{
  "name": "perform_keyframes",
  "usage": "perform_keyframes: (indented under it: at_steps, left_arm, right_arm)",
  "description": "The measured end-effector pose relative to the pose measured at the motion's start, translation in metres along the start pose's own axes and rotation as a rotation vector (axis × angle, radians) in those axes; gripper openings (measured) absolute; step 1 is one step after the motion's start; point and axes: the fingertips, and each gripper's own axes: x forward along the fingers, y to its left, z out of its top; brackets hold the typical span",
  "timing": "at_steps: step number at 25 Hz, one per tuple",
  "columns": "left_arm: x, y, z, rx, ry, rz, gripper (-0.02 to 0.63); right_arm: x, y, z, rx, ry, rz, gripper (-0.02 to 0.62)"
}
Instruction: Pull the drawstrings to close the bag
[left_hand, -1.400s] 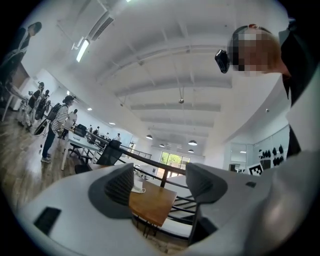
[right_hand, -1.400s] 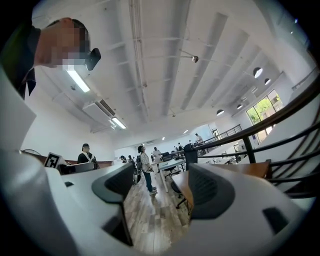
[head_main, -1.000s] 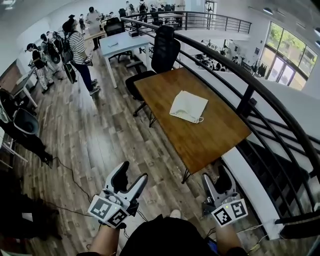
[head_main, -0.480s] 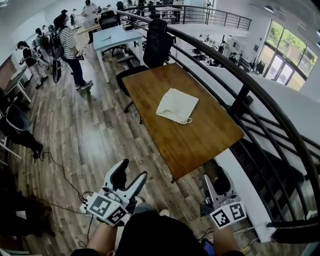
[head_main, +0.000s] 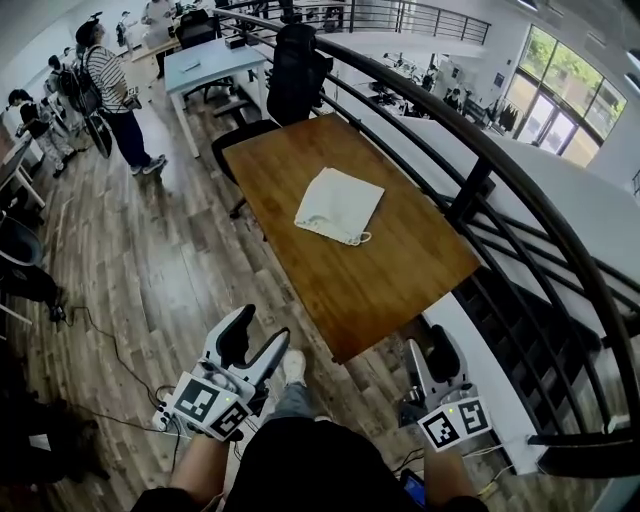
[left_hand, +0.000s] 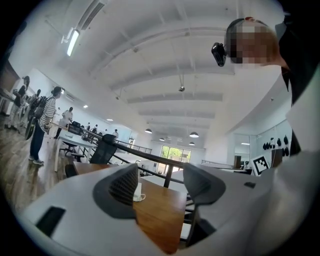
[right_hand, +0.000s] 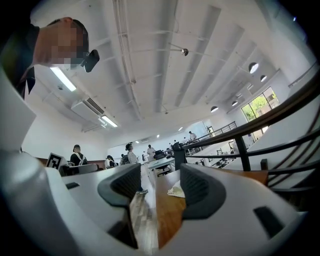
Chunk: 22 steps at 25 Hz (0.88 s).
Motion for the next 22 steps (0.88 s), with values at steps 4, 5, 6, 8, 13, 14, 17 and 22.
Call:
perform_keyframes:
  at_steps: [4,5,6,8,13,14,17,22]
  left_arm:
    - [0.026,0.014,0.003,0.01,-0.001,-0.017,0.279]
    - [0.033,0.018,0.004,0.011,0.0,-0.022,0.275]
    - [0.04,0.023,0.005,0.012,0.001,-0.025,0.272]
    - [0.054,0.034,0.007,0.016,0.003,-0.029,0.258]
    - [0.08,0.054,0.007,0.037,0.025,-0.034,0.214]
    - [0.085,0.058,0.006,0.037,0.029,-0.034,0.203]
    - [0.102,0.074,0.0,0.035,0.049,-0.037,0.175]
    - [0.133,0.099,-0.009,0.036,0.106,-0.043,0.147]
  right_arm:
    - [0.027,-0.01,0.009,-0.01,-0.009,-0.005,0.236]
    - [0.034,-0.013,0.011,-0.012,-0.01,-0.006,0.234]
    - [0.042,-0.015,0.012,-0.014,-0.01,-0.005,0.229]
    - [0.058,-0.018,0.015,-0.02,-0.007,-0.004,0.222]
    - [0.09,-0.023,0.02,-0.023,0.0,-0.007,0.21]
    - [0.095,-0.024,0.02,-0.026,0.002,-0.008,0.209]
    - [0.112,-0.029,0.017,-0.006,0.014,-0.017,0.204]
    - [0.139,-0.042,0.025,0.056,0.018,-0.057,0.193]
